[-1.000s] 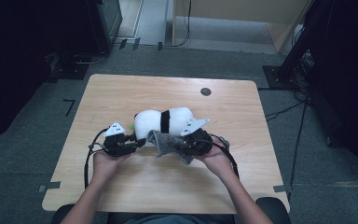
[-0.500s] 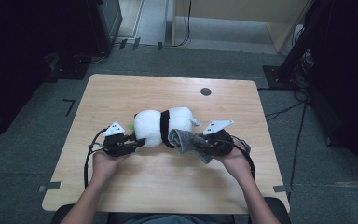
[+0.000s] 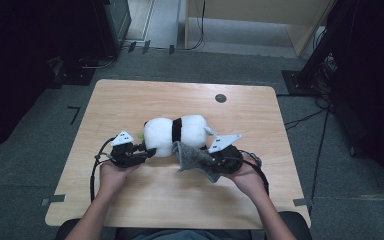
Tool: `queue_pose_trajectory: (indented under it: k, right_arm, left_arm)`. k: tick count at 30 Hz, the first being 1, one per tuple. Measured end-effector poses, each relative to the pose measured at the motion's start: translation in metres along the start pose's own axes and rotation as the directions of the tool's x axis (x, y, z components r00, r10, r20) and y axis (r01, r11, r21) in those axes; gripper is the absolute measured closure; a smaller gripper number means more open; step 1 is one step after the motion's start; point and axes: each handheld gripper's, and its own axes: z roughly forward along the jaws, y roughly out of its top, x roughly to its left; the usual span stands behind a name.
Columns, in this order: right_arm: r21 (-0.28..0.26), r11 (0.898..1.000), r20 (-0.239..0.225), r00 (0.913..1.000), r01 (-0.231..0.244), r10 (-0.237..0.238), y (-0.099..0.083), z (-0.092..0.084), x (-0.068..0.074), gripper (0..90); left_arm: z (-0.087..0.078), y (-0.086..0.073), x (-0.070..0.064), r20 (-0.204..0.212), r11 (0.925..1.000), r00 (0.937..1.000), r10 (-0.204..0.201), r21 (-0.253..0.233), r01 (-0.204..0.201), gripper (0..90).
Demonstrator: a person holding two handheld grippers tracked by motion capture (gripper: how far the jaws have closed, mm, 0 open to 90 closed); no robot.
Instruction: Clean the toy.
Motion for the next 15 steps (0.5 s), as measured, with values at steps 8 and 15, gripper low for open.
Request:
queue_pose_trajectory:
  k: [8, 15]
  right_arm:
    - [0.079, 0.994, -0.078, 0.9947, 0.072, -0.066, 0.018, 0.048, 0.016, 73.3]
    - [0.114, 0.993, -0.050, 0.9985, 0.028, -0.022, 0.026, 0.080, 0.013, 73.0]
  left_arm:
    - [0.000, 0.000, 0.000, 0.003, 1.0000, 1.0000, -0.006, -0.005, 0.006, 59.1]
    - [0.000, 0.000, 0.000, 0.002, 1.0000, 1.0000, -0.003, -0.003, 0.003, 59.1]
